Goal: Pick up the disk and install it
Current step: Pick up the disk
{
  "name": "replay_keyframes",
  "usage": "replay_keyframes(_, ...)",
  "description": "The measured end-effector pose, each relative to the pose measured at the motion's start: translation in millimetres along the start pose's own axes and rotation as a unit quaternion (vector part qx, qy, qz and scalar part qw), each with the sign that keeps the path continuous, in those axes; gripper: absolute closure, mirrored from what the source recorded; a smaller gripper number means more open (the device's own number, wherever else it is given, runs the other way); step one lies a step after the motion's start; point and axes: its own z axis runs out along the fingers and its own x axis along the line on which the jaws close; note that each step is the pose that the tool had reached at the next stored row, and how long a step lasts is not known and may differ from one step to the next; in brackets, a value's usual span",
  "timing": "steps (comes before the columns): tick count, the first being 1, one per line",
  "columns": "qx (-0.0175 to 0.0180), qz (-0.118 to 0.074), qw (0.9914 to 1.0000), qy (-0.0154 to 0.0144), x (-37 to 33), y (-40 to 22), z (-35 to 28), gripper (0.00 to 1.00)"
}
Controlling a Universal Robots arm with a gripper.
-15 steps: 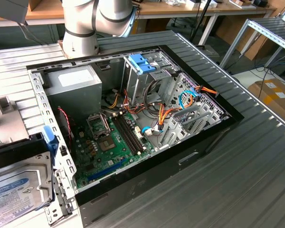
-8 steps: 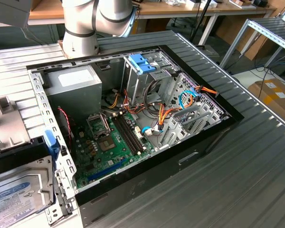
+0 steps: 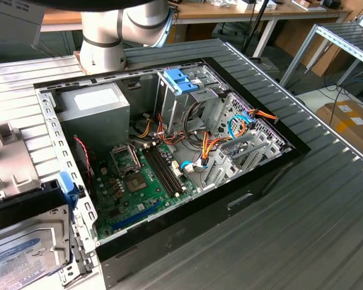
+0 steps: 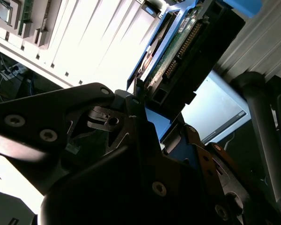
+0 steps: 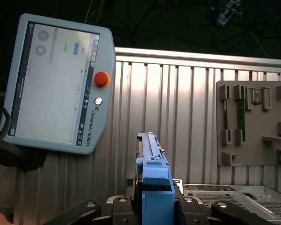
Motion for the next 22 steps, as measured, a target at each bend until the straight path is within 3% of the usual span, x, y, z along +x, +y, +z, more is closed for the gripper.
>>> replay_keyframes(22, 0.0000, 0.000, 1.00000, -0.0001, 4.4, -4.3, 4.4, 0.63)
